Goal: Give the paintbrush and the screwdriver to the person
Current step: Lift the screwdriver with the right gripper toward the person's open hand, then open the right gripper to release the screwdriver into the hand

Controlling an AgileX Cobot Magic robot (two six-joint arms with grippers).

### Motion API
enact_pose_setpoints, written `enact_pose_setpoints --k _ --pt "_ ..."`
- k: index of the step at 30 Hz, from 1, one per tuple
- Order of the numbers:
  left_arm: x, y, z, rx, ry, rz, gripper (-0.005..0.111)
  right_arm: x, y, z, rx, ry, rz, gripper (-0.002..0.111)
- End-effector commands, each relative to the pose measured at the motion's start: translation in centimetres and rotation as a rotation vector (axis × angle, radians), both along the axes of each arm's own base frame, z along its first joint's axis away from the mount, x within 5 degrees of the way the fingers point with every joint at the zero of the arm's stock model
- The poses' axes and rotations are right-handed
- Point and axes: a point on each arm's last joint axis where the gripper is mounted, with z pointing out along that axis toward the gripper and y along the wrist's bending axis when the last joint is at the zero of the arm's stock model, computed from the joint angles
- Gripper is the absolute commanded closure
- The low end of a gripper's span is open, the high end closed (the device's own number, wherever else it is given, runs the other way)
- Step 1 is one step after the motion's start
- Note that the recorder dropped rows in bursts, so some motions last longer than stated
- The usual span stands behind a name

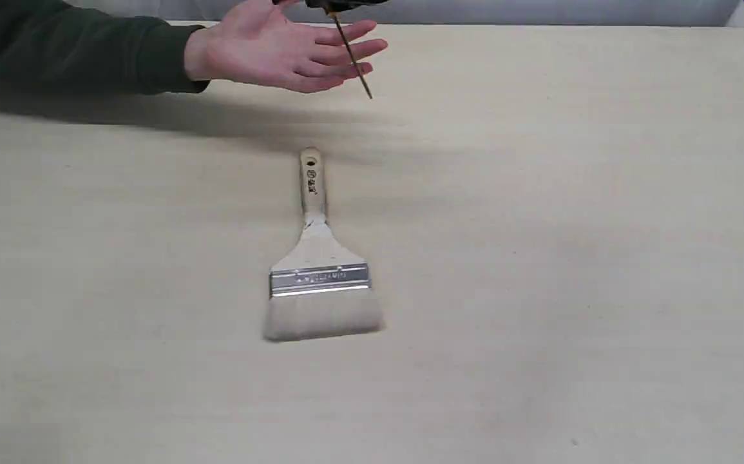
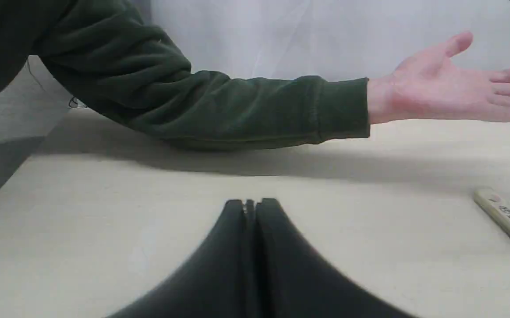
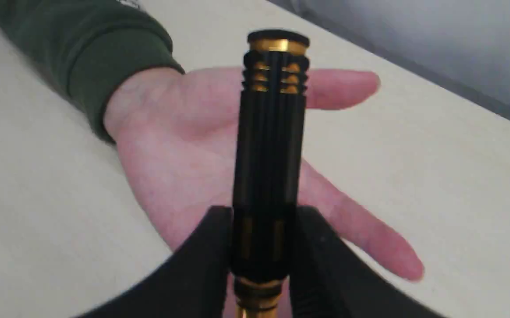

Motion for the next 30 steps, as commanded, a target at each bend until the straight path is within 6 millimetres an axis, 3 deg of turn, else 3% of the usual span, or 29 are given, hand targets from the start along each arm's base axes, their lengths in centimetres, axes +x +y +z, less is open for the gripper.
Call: enact_pose_setpoints --k 1,8,16,25,30 --pt "0.0 0.0 0.1 -0.004 -0.013 -0.007 0.107 1.3 0.7 -0.1 0.004 -0.015 -0.001 0.104" --pt "0.0 -0.1 0.0 -0.006 -0.011 -0.007 0.107 4.1 1.4 -1.9 -0.051 0.002 -0.072 0.104" --pt "0.0 -0.1 0.0 -0.006 -0.011 -0.007 0.107 5.5 1.9 -4.0 -0.090 0.033 -0.073 0.102" --pt "0.0 -0.1 0.0 -0.006 -0.011 -0.007 0.107 5.6 1.7 -3.9 -0.074 0.036 -0.092 0.064" --pt "0.0 -0.1 0.0 -0.006 -0.011 -0.007 0.107 5.5 1.3 -3.4 -0.066 0.053 -0.107 0.058"
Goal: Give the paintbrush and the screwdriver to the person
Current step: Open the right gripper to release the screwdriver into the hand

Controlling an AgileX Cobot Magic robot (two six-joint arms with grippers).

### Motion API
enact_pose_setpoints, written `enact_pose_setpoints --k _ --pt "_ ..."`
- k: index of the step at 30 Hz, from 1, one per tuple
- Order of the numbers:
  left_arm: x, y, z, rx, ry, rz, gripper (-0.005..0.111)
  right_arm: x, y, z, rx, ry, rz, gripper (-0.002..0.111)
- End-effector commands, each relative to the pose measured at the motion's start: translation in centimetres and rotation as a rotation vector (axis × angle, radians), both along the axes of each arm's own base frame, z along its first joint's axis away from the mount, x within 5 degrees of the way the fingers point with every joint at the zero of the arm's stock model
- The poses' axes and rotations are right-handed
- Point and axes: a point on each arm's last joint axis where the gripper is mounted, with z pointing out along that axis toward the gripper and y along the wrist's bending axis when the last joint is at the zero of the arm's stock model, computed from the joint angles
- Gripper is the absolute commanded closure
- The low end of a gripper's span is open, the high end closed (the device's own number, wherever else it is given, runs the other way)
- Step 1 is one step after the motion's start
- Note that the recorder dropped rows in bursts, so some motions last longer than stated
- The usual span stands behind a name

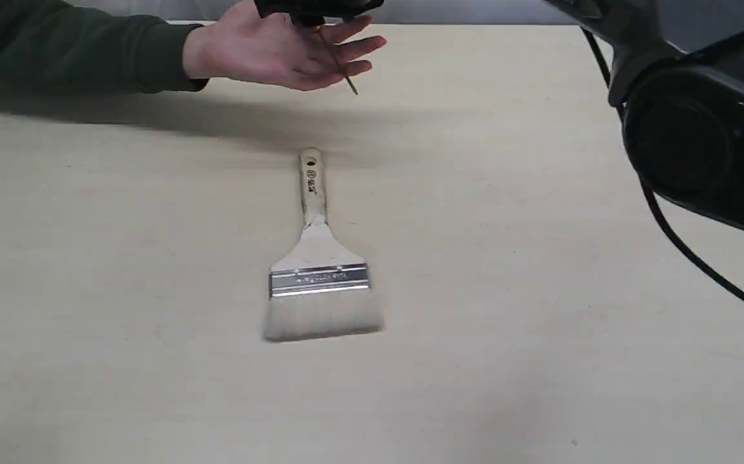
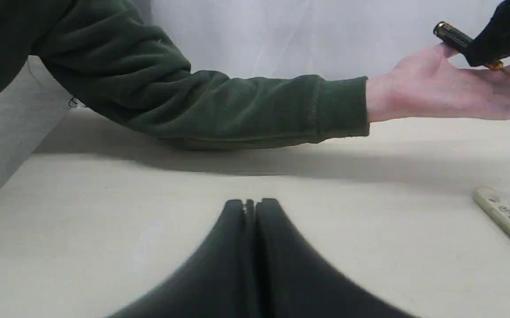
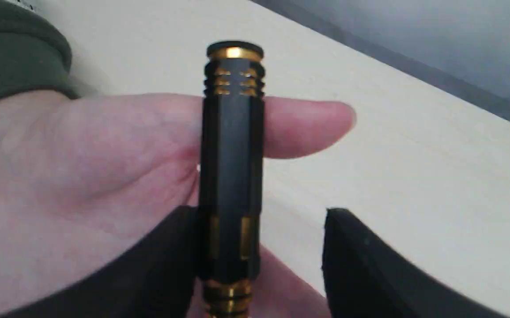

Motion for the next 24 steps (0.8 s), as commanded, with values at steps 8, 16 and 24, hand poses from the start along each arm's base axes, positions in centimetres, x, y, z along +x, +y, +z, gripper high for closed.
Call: enact_pose_setpoints --k 8,16,24 --pt "0.0 0.0 0.0 -0.004 -0.011 -0.007 0.107 -1.1 -1.3 4.6 -0.005 -0.020 0.002 0.058" --pt "0.0 0.0 0.0 -0.004 -0.011 -0.007 0.107 -3.1 -2.1 6.3 -0.098 0.080 0.062 0.058" --pt "0.0 0.0 0.0 -0.004 -0.011 -0.007 0.107 -4.7 -1.6 6.7 -0.025 0.194 0.124 0.060"
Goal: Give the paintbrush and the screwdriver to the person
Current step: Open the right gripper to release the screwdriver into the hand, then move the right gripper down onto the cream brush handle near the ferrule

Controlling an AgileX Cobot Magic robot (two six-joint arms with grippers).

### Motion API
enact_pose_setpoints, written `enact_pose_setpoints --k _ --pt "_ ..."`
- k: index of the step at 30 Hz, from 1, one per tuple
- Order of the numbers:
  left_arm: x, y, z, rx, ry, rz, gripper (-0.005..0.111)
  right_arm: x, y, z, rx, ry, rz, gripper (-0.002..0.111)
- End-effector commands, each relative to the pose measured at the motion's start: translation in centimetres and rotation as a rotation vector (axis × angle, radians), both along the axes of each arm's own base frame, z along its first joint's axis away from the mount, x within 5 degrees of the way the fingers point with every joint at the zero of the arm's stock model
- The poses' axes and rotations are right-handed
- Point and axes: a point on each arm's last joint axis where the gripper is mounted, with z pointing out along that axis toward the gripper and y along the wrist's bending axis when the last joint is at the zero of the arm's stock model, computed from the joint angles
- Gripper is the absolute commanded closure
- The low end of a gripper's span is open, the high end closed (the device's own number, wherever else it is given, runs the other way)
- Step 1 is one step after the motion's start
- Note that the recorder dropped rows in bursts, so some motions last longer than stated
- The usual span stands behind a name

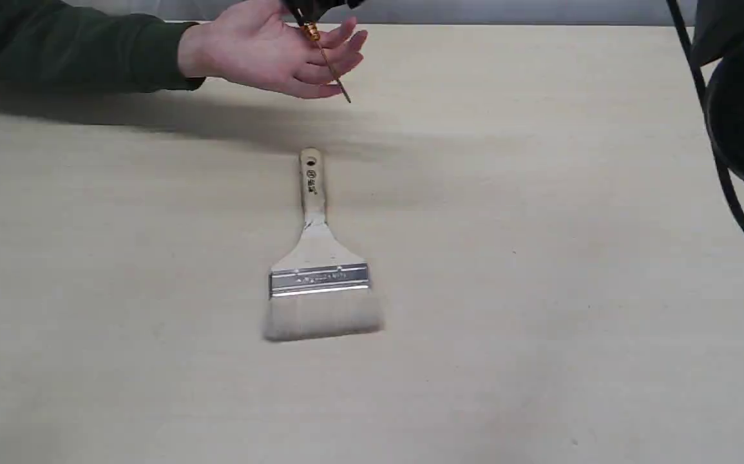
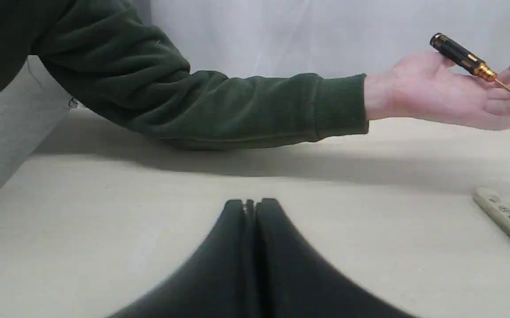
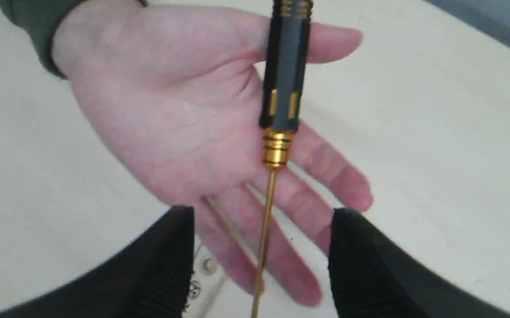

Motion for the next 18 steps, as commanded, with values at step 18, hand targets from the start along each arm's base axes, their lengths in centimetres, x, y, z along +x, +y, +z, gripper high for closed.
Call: enact_pose_setpoints --k 18 --pt "0.0 -0.1 0.0 -0.006 -0.011 -0.007 0.107 -6.0 -2.6 2.4 0.027 -0.048 0.024 0.060"
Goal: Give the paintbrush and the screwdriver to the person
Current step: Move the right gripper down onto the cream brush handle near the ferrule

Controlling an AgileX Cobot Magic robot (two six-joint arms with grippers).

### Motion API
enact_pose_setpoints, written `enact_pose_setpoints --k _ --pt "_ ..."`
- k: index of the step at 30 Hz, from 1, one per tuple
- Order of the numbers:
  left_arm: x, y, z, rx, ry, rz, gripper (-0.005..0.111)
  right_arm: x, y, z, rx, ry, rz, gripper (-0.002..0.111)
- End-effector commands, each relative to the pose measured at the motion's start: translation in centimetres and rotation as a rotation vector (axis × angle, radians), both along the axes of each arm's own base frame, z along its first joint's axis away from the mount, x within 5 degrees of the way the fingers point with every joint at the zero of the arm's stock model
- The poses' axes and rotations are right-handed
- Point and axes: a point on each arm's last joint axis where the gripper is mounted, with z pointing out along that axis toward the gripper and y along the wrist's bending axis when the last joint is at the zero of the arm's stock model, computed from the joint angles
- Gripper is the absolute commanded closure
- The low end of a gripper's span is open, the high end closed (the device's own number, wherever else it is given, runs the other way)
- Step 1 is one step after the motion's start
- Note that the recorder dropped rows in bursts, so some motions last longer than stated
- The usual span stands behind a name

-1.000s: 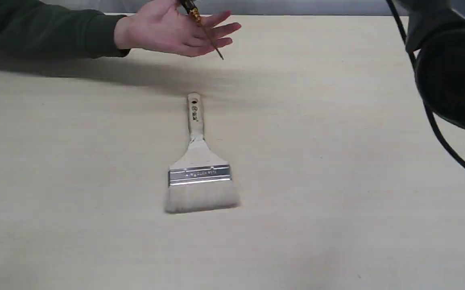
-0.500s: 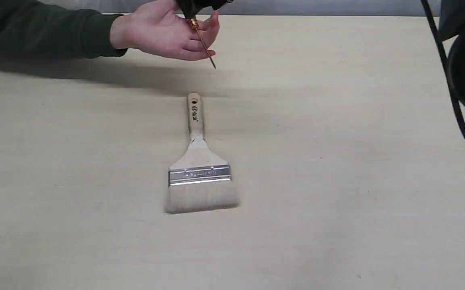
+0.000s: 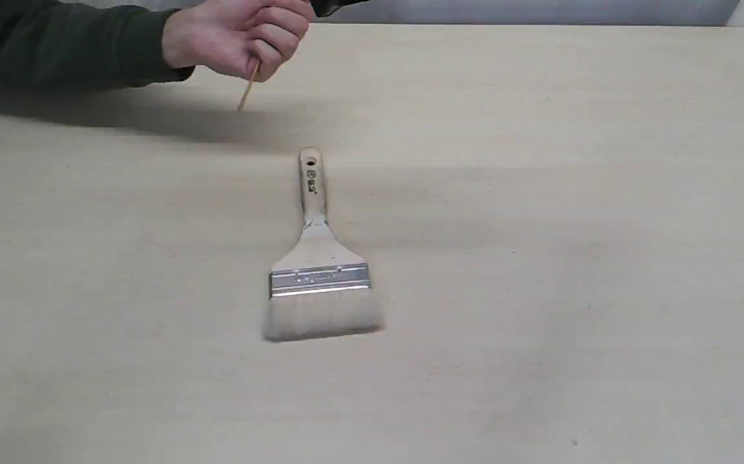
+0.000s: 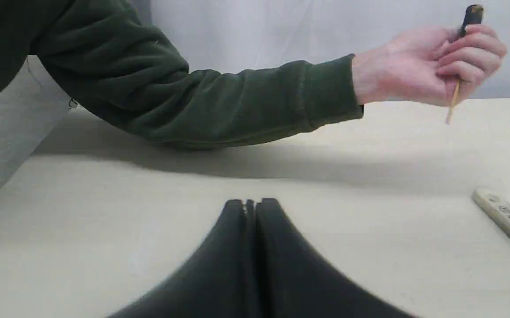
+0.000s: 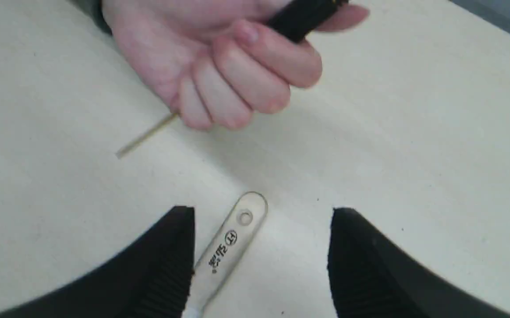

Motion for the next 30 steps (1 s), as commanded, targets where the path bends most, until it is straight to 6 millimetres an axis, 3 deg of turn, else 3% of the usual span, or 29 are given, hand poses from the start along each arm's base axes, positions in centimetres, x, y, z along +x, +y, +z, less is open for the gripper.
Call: enact_pose_setpoints --k 1,15,23,30 --pt "0.0 -0.1 0.0 -0.006 -0.011 -0.007 0.107 -1.5 -0.6 -0.3 -0.008 0.001 0.003 0.060" --pt "0.0 -0.1 0.0 -0.006 -0.011 -0.007 0.107 -7.5 -3.2 -7.8 -0.026 0.068 -0.028 0.060" --pt "0.0 0.0 0.0 -0.005 -0.011 -0.007 0.107 -8.2 -2.0 -10.2 0.031 0.198 0.057 0.056" --pt "0.0 0.0 0.0 -0.005 -0.011 -0.007 0.107 -6.7 -1.0 -12.3 0.056 0.223 0.036 0.056"
